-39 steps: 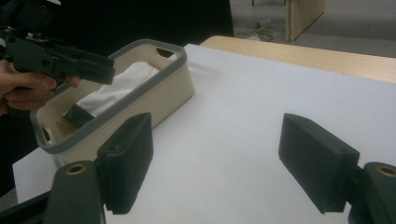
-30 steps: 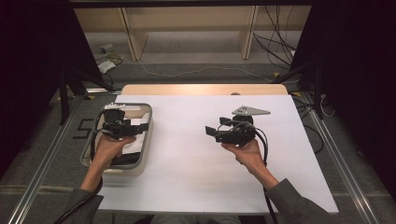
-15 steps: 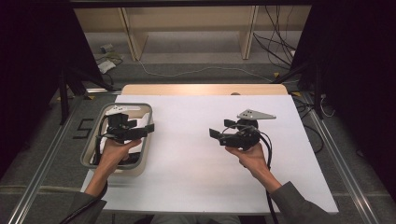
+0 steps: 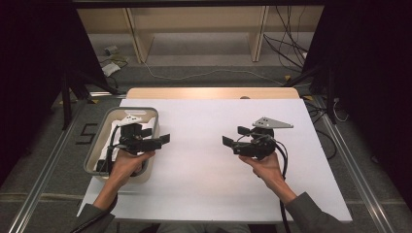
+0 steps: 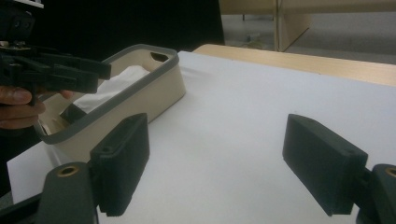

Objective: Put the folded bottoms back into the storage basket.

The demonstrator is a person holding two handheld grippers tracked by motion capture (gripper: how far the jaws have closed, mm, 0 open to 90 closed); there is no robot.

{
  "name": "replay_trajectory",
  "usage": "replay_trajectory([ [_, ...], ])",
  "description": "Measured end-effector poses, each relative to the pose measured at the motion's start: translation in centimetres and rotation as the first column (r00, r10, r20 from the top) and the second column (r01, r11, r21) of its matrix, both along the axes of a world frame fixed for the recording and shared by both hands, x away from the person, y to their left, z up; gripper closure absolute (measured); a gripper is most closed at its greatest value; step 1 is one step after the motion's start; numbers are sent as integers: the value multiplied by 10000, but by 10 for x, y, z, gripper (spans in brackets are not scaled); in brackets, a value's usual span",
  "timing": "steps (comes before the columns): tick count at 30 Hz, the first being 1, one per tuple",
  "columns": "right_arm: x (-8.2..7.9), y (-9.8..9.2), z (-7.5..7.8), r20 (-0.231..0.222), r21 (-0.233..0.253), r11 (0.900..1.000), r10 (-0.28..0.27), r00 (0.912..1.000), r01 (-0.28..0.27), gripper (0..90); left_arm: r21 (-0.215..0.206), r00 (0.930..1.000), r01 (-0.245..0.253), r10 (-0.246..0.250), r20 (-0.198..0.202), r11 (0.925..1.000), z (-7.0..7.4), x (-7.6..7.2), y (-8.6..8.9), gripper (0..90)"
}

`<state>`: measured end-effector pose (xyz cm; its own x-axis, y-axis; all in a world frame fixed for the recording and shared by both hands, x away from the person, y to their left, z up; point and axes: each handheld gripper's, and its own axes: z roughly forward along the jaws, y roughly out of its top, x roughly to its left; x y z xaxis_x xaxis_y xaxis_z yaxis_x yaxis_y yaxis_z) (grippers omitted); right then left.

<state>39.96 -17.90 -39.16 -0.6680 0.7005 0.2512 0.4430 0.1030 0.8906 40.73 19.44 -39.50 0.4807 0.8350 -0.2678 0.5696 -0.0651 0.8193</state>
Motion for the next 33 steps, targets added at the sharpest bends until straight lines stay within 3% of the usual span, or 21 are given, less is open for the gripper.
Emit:
replay_trajectory([
  [16,-18,-10,-4,200,48,9999,130,9997,-131,177,-110,9956,840,-835,429,9964,-15,-24,-15,167],
  [26,-30,-11,-6,372,-16,9997,259,9990,-258,165,-325,9891,1150,-1114,958,9928,-16,-39,-20,167],
  [31,-35,-12,-8,458,-46,9995,311,9985,-309,165,-415,9889,1183,-1140,950,9921,-20,-45,-21,167],
  [33,-37,-12,-9,562,-112,9994,339,9978,-333,164,-680,9891,1291,-1235,805,9893,-22,-48,-21,164],
])
